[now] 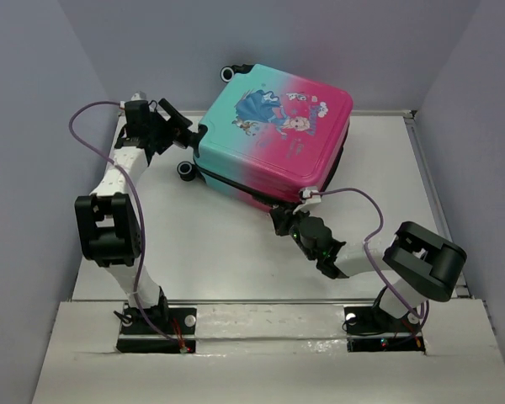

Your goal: Pack the luggage

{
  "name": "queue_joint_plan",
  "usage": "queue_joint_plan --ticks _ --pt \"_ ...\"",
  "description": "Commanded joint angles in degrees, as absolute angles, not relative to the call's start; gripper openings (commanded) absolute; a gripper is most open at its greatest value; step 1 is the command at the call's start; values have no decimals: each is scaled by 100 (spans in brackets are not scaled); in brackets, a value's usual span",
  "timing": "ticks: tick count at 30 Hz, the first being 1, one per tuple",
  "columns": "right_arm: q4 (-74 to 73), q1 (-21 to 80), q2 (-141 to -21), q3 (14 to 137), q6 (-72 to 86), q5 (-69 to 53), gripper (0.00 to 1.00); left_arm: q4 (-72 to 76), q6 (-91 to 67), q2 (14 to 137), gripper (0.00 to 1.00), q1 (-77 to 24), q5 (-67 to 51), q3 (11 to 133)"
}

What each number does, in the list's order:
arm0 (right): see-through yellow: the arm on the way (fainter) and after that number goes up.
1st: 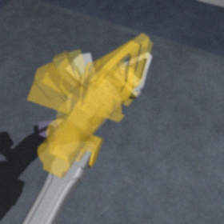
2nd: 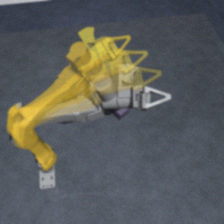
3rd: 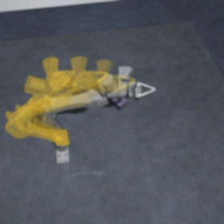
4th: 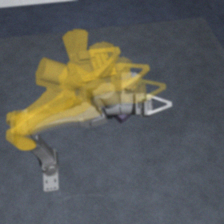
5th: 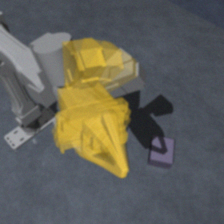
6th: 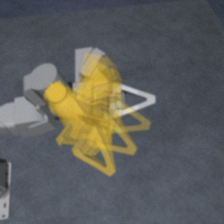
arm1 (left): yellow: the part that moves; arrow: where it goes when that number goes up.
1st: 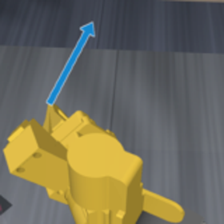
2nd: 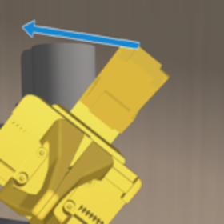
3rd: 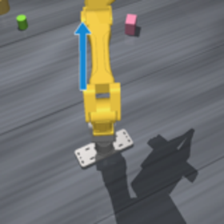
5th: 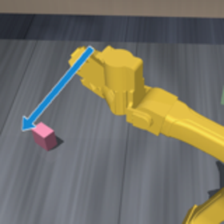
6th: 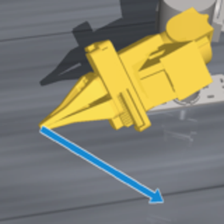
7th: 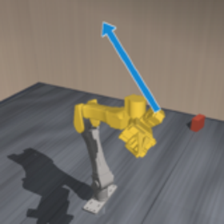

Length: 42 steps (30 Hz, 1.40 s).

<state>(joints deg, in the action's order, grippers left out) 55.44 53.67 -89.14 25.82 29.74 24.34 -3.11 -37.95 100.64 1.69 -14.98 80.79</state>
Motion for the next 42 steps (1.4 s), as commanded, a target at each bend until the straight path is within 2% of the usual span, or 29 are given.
queue_joint_plan --ticks 1,8,13,16,17,19,20,23,27,31,37,42 --pt "5432 5572 -8807 2689 2856 1977 7 377 -4253 10099 99 158 -2135 8210" --pt "5300 5572 -8771 2751 2804 2048 7 1219 -4675 9923 99 26 -2592 7491" --pt "5212 5572 -8754 2804 2795 2021 7 1371 -4825 9852 90 35 -2487 7286" --pt "5203 5572 -8754 2751 2812 2048 7 1573 -5088 9975 75 26 -2505 7295" --pt "5203 5572 -8745 2734 2830 2048 7 1712 -5219 10019 63 26 -2540 7304" --pt "5194 5572 -8728 2725 2830 2039 7 1828 -5334 10028 52 26 -2540 7295" --pt "5186 5572 -8719 2725 2830 2048 7 1933 -5387 10011 37 26 -2566 7286" --pt "5133 5572 -8692 2707 2795 2118 7 2030 -5432 9906 6 35 -2566 7234" --pt "4835 5572 -8386 2742 2681 2092 7 2460 -5221 9153 6 26 -2260 6453" --pt "4063 5572 -8025 2918 2470 2040 7 2829 -4879 8123 6 -500 -1618 5276" --pt "3025 5572 -7708 3401 2136 1477 7 3252 -4755 7120 6 -1712 -1143 3798" --pt "3049 5668 -8199 3918 2188 705 7 3269 -4842 6418 6 -2538 -914 3200"
